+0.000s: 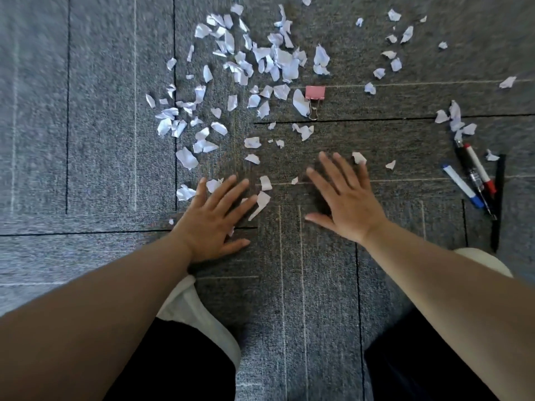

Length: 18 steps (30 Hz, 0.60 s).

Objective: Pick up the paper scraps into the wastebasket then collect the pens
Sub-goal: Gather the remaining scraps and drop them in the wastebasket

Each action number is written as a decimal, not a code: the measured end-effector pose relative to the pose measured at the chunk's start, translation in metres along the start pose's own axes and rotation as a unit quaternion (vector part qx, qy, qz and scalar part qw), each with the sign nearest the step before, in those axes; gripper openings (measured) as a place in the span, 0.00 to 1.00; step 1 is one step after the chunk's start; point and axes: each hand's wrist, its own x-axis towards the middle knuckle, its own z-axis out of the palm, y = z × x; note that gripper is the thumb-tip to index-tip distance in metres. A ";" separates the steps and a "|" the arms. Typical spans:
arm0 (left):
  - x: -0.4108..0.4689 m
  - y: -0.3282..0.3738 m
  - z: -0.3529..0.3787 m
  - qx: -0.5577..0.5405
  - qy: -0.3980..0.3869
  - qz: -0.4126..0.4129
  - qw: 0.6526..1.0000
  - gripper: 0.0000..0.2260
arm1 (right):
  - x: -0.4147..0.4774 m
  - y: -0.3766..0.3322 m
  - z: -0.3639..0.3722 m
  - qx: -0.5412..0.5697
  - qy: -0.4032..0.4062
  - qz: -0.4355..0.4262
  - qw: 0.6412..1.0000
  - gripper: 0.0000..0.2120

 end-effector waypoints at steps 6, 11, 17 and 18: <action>0.028 -0.007 -0.014 -0.061 0.032 -0.172 0.983 0.32 | 0.020 0.022 -0.032 0.050 0.008 0.203 0.978 0.37; 0.019 -0.017 -0.020 -0.112 0.044 -0.250 0.961 0.33 | 0.041 -0.064 -0.032 0.042 0.000 -0.032 0.999 0.42; -0.022 -0.033 0.000 -0.140 0.035 -0.231 0.962 0.40 | 0.061 -0.093 -0.025 0.055 -0.025 0.023 0.998 0.42; -0.020 -0.035 0.000 -0.128 0.035 -0.211 0.969 0.40 | 0.066 -0.085 -0.028 0.061 -0.017 0.063 0.996 0.40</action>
